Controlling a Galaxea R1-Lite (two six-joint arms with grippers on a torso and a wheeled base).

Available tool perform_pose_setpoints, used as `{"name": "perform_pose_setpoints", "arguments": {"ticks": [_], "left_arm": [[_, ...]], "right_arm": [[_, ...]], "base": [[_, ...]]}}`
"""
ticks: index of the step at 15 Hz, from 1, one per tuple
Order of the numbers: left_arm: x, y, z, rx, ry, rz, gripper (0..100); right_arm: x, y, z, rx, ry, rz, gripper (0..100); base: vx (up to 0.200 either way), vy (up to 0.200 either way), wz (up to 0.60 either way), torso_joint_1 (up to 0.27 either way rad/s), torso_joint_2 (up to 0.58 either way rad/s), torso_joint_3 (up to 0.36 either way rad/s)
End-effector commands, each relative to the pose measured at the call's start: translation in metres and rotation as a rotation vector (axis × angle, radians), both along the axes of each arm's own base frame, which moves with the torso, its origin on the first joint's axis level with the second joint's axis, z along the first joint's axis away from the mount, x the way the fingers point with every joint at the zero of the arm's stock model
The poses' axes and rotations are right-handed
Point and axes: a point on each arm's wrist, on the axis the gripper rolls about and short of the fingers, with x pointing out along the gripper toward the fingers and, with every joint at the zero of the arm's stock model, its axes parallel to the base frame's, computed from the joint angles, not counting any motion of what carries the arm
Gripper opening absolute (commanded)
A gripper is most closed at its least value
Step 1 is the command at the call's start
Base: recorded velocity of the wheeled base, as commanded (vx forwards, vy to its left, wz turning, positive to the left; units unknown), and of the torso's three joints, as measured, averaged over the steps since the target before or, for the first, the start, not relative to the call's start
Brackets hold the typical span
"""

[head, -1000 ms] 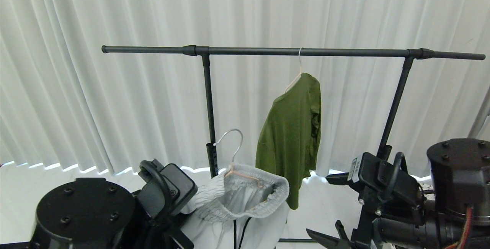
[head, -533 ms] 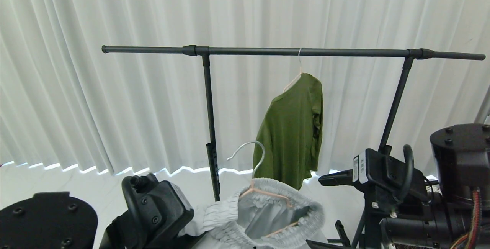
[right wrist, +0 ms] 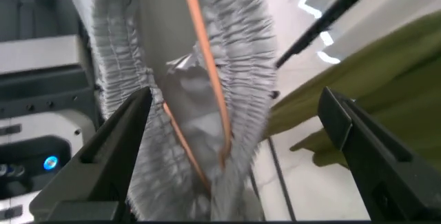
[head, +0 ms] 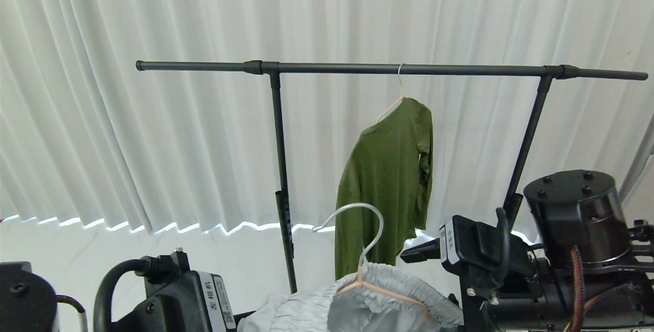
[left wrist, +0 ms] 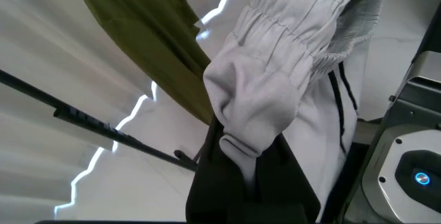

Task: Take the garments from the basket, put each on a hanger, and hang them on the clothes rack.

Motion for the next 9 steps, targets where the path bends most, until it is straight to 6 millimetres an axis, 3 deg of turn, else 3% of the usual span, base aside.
{"name": "perform_pose_setpoints", "arguments": {"ticks": [1, 9], "left_arm": [[-0.0005, -0.0002, 0.0024, -0.01, -0.009, -0.003, 0], [-0.0018, -0.0027, 0.0049, -0.026, -0.019, -0.019, 0]], "right_arm": [[0.0033, 0.0071, -0.0112, -0.037, 0.037, 0.018, 100], [0.0055, 0.0117, -0.012, -0.035, 0.065, 0.05, 100]], "base": [[0.0, 0.0, 0.0, 0.0, 0.0, 0.0], [0.0, 0.0, 0.0, 0.0, 0.0, 0.0]]}}
